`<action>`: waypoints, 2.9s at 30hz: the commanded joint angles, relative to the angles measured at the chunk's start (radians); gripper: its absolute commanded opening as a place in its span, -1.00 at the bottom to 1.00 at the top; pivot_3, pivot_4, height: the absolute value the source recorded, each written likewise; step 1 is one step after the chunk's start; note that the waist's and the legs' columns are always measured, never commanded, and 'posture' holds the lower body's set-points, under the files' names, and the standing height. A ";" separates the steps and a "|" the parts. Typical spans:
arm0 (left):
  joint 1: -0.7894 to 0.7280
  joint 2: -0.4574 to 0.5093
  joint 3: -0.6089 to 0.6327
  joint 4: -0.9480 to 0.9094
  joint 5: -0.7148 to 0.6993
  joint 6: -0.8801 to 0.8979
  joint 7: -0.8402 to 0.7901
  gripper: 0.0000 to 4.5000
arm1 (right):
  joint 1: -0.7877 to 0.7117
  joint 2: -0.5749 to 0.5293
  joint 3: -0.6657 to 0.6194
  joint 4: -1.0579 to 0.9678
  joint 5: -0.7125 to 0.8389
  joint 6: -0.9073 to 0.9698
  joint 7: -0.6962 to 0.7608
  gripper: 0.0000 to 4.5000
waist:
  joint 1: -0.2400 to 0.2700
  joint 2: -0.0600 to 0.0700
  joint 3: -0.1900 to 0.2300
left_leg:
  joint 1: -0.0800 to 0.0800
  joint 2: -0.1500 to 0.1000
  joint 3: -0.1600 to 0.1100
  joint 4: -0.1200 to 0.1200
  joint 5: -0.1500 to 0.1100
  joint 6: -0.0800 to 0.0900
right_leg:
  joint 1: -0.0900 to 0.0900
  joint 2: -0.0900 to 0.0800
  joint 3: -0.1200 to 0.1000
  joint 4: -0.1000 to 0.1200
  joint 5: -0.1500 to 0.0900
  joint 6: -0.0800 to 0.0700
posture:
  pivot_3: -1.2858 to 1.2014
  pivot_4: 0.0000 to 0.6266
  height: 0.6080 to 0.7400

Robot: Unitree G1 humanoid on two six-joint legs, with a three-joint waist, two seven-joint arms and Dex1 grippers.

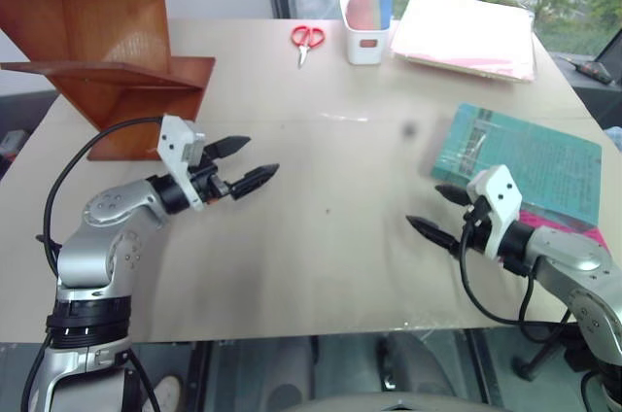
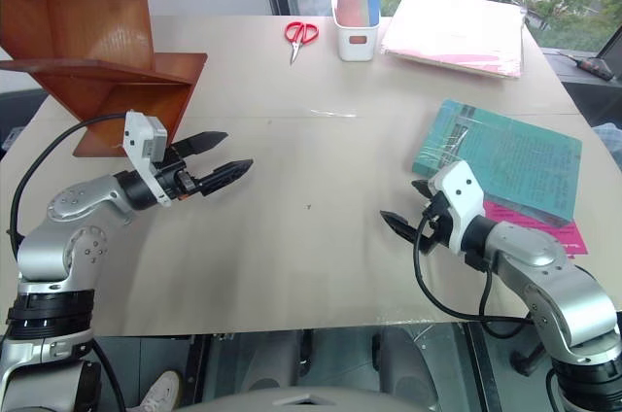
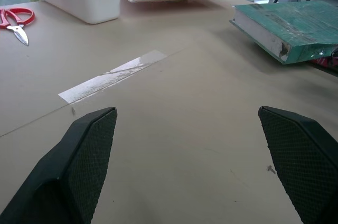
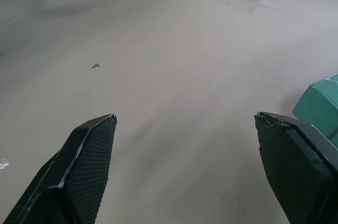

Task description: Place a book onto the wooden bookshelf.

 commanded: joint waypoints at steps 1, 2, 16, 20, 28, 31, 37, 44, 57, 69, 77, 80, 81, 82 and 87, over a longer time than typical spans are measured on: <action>-0.019 0.020 0.023 -0.026 -0.037 0.000 -0.040 1.00 | -0.003 -0.003 -0.033 -0.055 0.009 -0.003 -0.018 0.91 | 0.000 0.000 0.000 | 0.000 0.000 0.000 0.000 0.000 0.000 | 0.000 0.000 0.000 0.000 0.000 0.000 | 0.03 -0.52 1.00; -0.029 0.022 0.017 -0.026 -0.052 0.002 -0.065 1.00 | -0.006 0.001 -0.051 -0.063 0.024 0.002 -0.022 0.68 | 0.000 0.000 0.000 | 0.000 0.000 0.000 0.000 0.000 0.000 | 0.000 0.000 0.000 0.000 0.000 0.000 | 0.03 -0.52 1.00; -0.127 0.026 -0.132 -0.108 -0.101 0.000 -0.314 1.00 | -0.072 -0.160 -0.403 0.080 0.030 0.152 -0.143 -1.00 | 0.006 0.001 0.001 | -0.001 0.000 0.000 0.001 0.000 0.000 | 0.000 0.000 0.000 0.001 0.000 0.000 | 0.03 -0.52 1.00; -0.144 0.013 -0.154 -0.092 -0.084 -0.022 -0.322 1.00 | -0.094 -0.287 -0.583 0.330 -0.031 0.178 -0.179 -1.00 | 0.017 0.001 0.001 | -0.003 -0.002 0.002 0.007 -0.002 0.004 | 0.001 -0.002 0.001 0.000 0.000 0.000 | 0.03 -0.52 1.00; -0.146 -0.013 -0.174 -0.116 -0.078 -0.028 -0.304 1.00 | -0.279 -0.371 -0.549 0.884 -0.154 0.151 -0.220 -1.00 | -0.018 0.001 0.000 | 0.001 0.000 0.005 0.007 -0.002 0.004 | 0.000 0.001 0.005 0.004 0.000 0.000 | 0.03 -0.52 1.00; -0.134 -0.008 -0.165 -0.129 -0.080 -0.028 -0.294 1.00 | -0.354 -0.350 -0.546 1.006 -0.134 0.218 -0.216 -1.00 | -0.029 0.002 0.001 | 0.001 0.000 0.006 0.007 -0.002 0.004 | 0.000 0.001 0.007 0.005 0.000 0.000 | 0.03 -0.52 1.00; -0.100 0.001 -0.143 -0.170 -0.093 -0.018 -0.260 1.00 | -0.437 -0.307 -0.574 1.123 -0.106 0.382 -0.249 -1.00 | -0.028 0.003 0.001 | 0.001 0.000 0.006 0.007 -0.002 0.004 | 0.000 0.001 0.007 0.005 0.000 0.000 | 0.03 -0.52 1.00; -0.101 0.006 -0.139 -0.178 -0.089 -0.021 -0.244 1.00 | -0.420 -0.219 -0.570 1.104 -0.068 0.486 -0.240 -1.00 | -0.026 0.003 0.001 | 0.001 0.000 0.007 0.007 -0.002 0.004 | 0.000 0.001 0.007 0.005 0.000 0.001 | 0.03 -0.52 1.00; -0.111 0.007 -0.141 -0.181 -0.096 -0.015 -0.237 1.00 | -0.398 -0.089 -0.532 0.921 0.037 0.570 -0.126 -1.00 | -0.048 0.002 0.000 | 0.002 0.003 0.006 0.007 -0.002 0.004 | 0.000 0.004 0.007 0.005 0.000 0.001 | 0.03 -0.52 1.00; -0.089 0.010 -0.132 -0.202 -0.100 -0.006 -0.221 1.00 | -0.395 0.113 -0.556 0.701 0.057 0.649 -0.218 -1.00 | -0.053 0.002 0.000 | 0.002 0.007 0.007 0.007 -0.002 0.004 | 0.000 0.007 0.008 0.005 0.000 0.000 | 0.03 -0.52 1.00; -0.082 0.013 -0.130 -0.210 -0.102 0.000 -0.215 1.00 | -0.440 0.151 -0.572 0.867 -0.052 0.426 -0.371 -1.00 | -0.044 -0.004 -0.004 | 0.002 0.007 0.007 0.010 -0.002 0.004 | 0.001 0.007 0.008 0.005 0.000 0.001 | 0.03 -0.52 1.00; -0.083 0.013 -0.132 -0.210 -0.103 0.001 -0.213 1.00 | -0.466 0.162 -0.550 0.944 -0.066 0.320 -0.378 -1.00 | -0.040 -0.008 -0.006 | 0.002 0.007 0.007 0.012 -0.002 0.003 | 0.001 0.006 0.009 0.005 0.001 0.001 | 0.03 -0.52 1.00; -0.083 0.014 -0.131 -0.211 -0.104 0.002 -0.213 1.00 | -0.478 0.165 -0.540 0.969 -0.070 0.284 -0.373 -1.00 | -0.040 -0.009 -0.006 | 0.003 0.007 0.008 0.012 -0.002 0.004 | 0.001 0.006 0.009 0.005 0.001 0.001 | 0.03 -0.52 1.00; -0.084 0.014 -0.131 -0.211 -0.105 0.003 -0.212 1.00 | -0.490 0.169 -0.532 0.995 -0.073 0.251 -0.370 -1.00 | -0.040 -0.009 -0.007 | 0.003 0.007 0.008 0.012 -0.002 0.004 | 0.001 0.006 0.009 0.005 0.001 0.001 | 0.03 -0.52 1.00; -0.084 0.018 -0.129 -0.212 -0.108 0.007 -0.210 1.00 | -0.549 0.184 -0.460 1.124 -0.085 0.102 -0.308 -1.00 | -0.044 -0.009 -0.007 | 0.003 0.007 0.009 0.012 -0.002 0.004 | 0.001 0.006 0.010 0.006 0.002 0.002 | 0.03 -0.52 1.00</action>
